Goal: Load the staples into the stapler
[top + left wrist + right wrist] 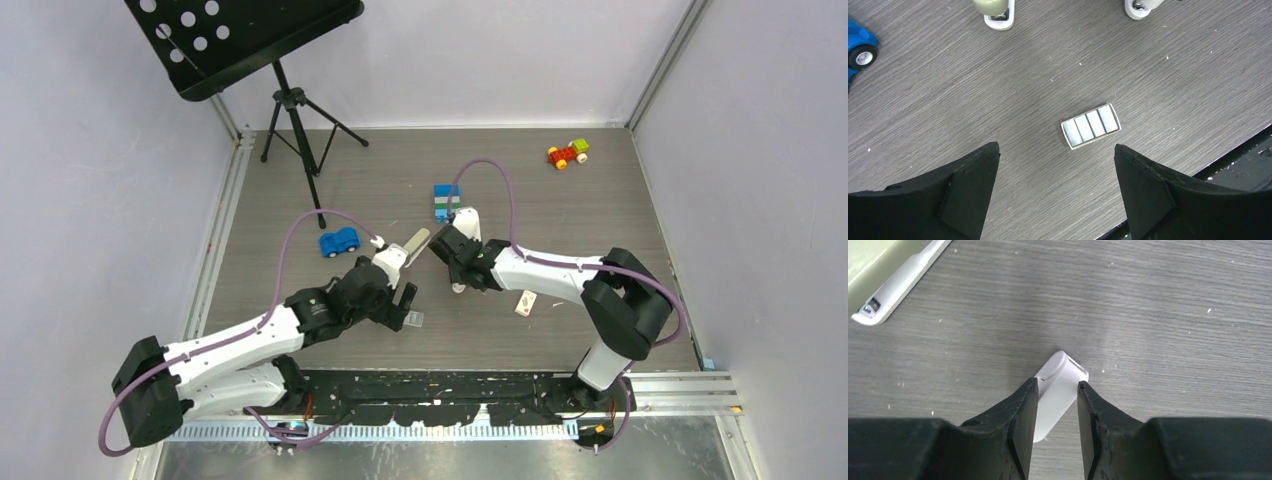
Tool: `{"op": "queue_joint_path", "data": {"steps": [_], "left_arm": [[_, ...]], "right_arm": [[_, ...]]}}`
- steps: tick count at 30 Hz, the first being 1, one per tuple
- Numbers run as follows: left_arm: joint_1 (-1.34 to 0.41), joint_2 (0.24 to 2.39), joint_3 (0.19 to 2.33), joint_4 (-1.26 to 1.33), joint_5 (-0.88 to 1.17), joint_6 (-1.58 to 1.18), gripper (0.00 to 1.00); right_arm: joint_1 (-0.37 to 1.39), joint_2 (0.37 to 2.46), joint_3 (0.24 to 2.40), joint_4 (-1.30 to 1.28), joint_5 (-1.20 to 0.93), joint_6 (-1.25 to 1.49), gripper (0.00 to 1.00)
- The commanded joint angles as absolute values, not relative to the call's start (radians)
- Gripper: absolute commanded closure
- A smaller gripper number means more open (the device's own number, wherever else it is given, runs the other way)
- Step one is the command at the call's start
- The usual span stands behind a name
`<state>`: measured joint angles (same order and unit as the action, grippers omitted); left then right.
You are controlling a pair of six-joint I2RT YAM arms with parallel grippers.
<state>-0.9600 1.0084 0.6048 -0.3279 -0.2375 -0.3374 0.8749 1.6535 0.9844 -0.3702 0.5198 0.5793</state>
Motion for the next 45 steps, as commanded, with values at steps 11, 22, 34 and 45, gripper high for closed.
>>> {"op": "queue_joint_path", "data": {"steps": [11, 22, 34, 45], "left_arm": [[-0.962, 0.83, 0.829, -0.659, -0.32, -0.371, 0.12], [-0.962, 0.686, 0.928, -0.823, -0.401, -0.252, 0.09], [-0.962, 0.576, 0.835, -0.746, -0.489, -0.183, 0.03], [-0.921, 0.5, 0.779, -0.699, -0.495, -0.166, 0.03]], "right_arm": [[0.897, 1.551, 1.091, -0.603, 0.501, 0.79, 0.38], [0.898, 1.62, 1.09, -0.613, 0.438, 0.928, 0.45], [0.897, 1.718, 1.108, -0.6, 0.445, 0.939, 0.69], [0.898, 1.818, 1.28, -0.578, 0.442, 0.792, 0.78]]}}
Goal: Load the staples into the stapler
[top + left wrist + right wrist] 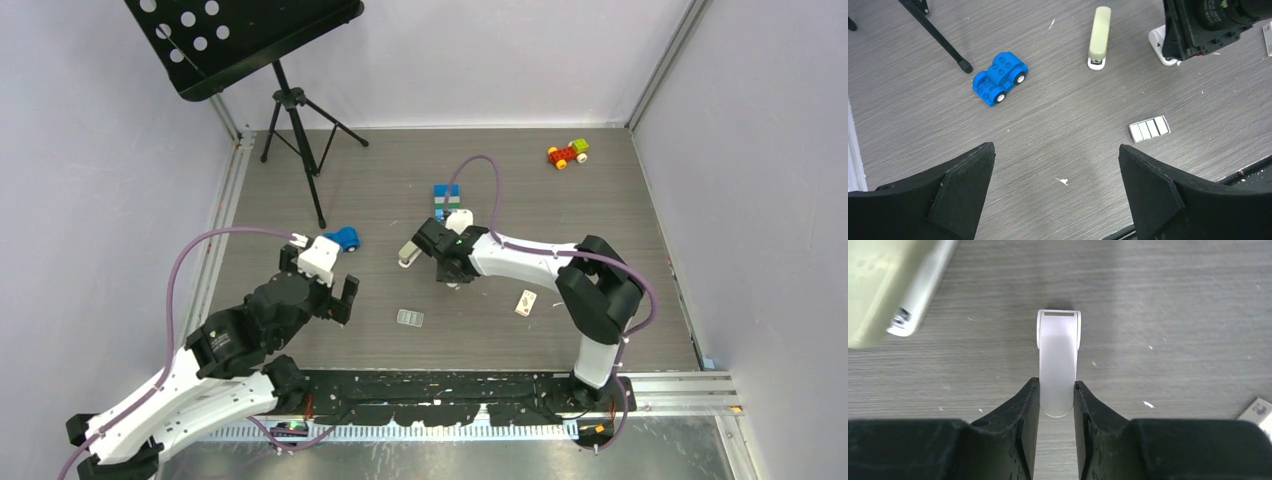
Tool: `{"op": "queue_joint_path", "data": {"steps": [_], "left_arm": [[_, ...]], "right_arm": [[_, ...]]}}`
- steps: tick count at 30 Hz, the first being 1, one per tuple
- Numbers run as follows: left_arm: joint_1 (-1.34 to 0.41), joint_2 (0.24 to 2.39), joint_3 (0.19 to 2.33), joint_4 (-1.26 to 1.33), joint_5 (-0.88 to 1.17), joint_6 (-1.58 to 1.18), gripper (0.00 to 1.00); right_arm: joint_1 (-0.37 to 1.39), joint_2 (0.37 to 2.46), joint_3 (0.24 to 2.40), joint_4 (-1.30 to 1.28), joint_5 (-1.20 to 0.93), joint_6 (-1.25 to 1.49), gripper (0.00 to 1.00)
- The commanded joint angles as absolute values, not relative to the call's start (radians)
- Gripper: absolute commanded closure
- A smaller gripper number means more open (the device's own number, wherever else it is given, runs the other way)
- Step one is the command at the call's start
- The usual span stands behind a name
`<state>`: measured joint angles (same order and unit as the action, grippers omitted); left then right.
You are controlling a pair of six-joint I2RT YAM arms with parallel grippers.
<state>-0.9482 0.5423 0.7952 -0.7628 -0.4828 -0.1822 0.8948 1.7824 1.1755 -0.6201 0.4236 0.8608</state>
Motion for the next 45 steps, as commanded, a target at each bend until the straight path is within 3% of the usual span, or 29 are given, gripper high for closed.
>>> {"op": "queue_joint_path", "data": {"steps": [1, 11, 19, 26, 34, 45], "left_arm": [[-0.911, 0.491, 0.773, -0.694, -0.492, -0.167, 0.03], [-0.819, 0.394, 0.731, -0.663, -0.482, -0.163, 0.03], [-0.763, 0.362, 0.723, -0.65, -0.46, -0.164, 0.03], [-0.734, 0.32, 0.716, -0.635, -0.468, -0.166, 0.03], [-0.729, 0.238, 0.702, -0.613, -0.54, -0.166, 0.01], [-0.727, 0.085, 0.666, -0.566, -0.647, -0.163, 0.0]], "right_arm": [[0.897, 1.834, 1.304, -0.577, 0.449, 0.777, 0.78], [0.861, 1.994, 1.48, -0.601, 0.449, 0.712, 0.75], [0.86, 1.903, 1.444, -0.618, 0.469, 0.704, 0.41], [0.855, 1.68, 1.351, -0.639, 0.612, 0.671, 0.24], [0.848, 1.267, 1.175, -0.709, 0.924, 0.637, 0.09], [0.844, 0.743, 1.095, -0.934, 1.194, 0.6, 0.04]]}}
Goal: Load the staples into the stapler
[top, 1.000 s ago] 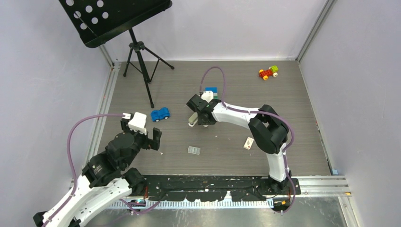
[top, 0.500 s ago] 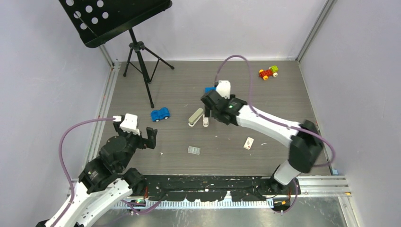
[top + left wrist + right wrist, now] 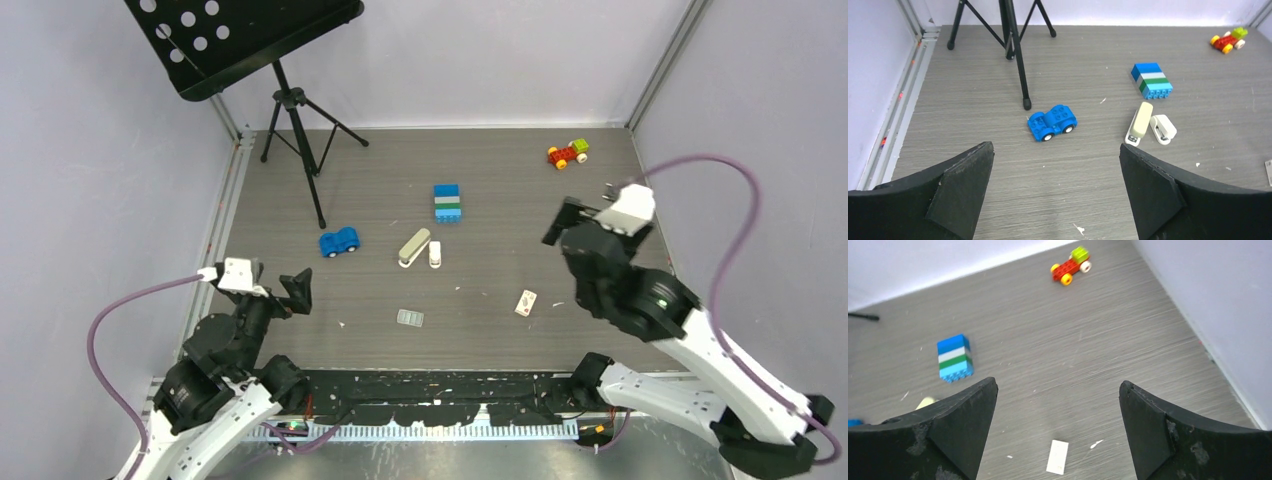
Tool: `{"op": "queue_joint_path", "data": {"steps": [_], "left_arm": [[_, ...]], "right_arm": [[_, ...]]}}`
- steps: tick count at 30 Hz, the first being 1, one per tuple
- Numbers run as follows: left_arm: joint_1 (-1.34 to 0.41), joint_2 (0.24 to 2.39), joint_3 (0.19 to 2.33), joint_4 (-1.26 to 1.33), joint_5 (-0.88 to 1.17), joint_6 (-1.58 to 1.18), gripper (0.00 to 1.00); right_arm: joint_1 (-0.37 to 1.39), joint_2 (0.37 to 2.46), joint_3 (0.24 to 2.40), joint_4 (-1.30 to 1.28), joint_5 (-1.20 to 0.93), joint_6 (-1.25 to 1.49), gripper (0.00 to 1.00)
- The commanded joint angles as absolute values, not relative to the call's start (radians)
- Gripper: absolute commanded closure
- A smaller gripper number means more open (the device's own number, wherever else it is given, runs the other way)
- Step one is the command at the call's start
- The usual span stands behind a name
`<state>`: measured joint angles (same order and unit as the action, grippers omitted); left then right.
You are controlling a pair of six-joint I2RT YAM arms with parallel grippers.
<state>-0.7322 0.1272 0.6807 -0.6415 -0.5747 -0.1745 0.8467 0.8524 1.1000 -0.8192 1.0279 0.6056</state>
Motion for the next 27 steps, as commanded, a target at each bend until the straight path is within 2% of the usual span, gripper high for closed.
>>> {"op": "queue_joint_path", "data": {"steps": [1, 9, 16, 27], "left_arm": [[-0.727, 0.072, 0.659, -0.555, -0.659, -0.163, 0.0], [-0.727, 0.033, 0.636, -0.538, -0.706, -0.153, 0.0], [-0.727, 0.086, 0.62, -0.497, -0.694, -0.125, 0.0], [-0.699, 0.136, 0.634, -0.506, -0.589, -0.129, 0.0]], "right_arm": [[0.844, 0.711, 1.101, -0.959, 1.203, 0.6, 0.04], [0.844, 0.474, 1.109, -1.031, 1.248, 0.568, 0.04], [0.844, 0.347, 1.037, -0.93, 1.234, 0.5, 0.04], [0.844, 0.385, 1.016, -0.895, 1.257, 0.456, 0.04]]}}
